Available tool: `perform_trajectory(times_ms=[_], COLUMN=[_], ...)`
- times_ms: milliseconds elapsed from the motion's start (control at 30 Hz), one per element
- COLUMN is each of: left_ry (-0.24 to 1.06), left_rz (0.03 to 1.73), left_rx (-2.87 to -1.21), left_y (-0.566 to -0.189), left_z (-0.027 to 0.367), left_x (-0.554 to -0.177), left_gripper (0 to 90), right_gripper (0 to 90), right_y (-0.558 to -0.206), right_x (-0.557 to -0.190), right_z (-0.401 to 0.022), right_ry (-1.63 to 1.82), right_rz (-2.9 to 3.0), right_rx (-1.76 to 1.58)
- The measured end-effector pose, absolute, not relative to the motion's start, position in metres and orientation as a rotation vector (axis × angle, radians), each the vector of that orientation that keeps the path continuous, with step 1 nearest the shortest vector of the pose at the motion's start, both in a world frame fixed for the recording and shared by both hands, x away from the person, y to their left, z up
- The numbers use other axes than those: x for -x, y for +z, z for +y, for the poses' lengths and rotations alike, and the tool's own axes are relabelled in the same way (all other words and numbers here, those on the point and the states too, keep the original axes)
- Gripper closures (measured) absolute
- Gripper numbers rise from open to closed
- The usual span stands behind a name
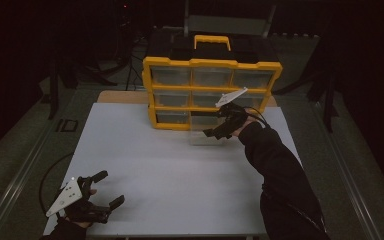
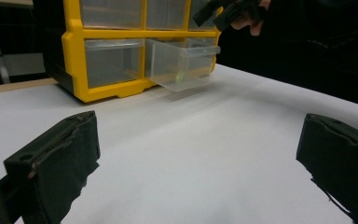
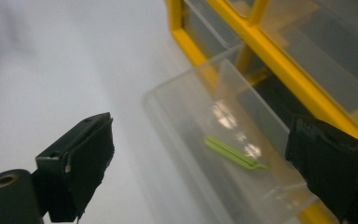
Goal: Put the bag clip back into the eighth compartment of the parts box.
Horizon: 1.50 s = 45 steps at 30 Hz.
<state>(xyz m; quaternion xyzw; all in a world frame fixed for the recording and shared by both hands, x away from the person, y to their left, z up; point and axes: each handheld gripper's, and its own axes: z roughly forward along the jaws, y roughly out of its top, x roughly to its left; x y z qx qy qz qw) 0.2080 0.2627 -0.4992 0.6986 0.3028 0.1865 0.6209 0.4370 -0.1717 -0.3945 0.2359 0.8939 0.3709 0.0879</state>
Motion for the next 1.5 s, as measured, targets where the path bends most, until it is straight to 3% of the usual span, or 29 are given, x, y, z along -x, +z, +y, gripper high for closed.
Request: perform_trajectory(times_ms=[1000, 1500], left_ry=[0.411, 0.413], left_rz=[0.693, 0.693], left_rx=[-1.615, -1.612], left_y=[-0.502, -0.501], left_z=[0.257, 0.257], left_x=[-0.214, -0.214], left_gripper=[0.2, 0.2], right_gripper=[7.5, 7.5], right_y=[-0.386, -0.394], right_x=[-0.419, -0.389], right_z=[-0.183, -0.212], right_ry=[1.112, 1.112], right_rz=[2.546, 2.465], right_rx=[-0.787, -0.844])
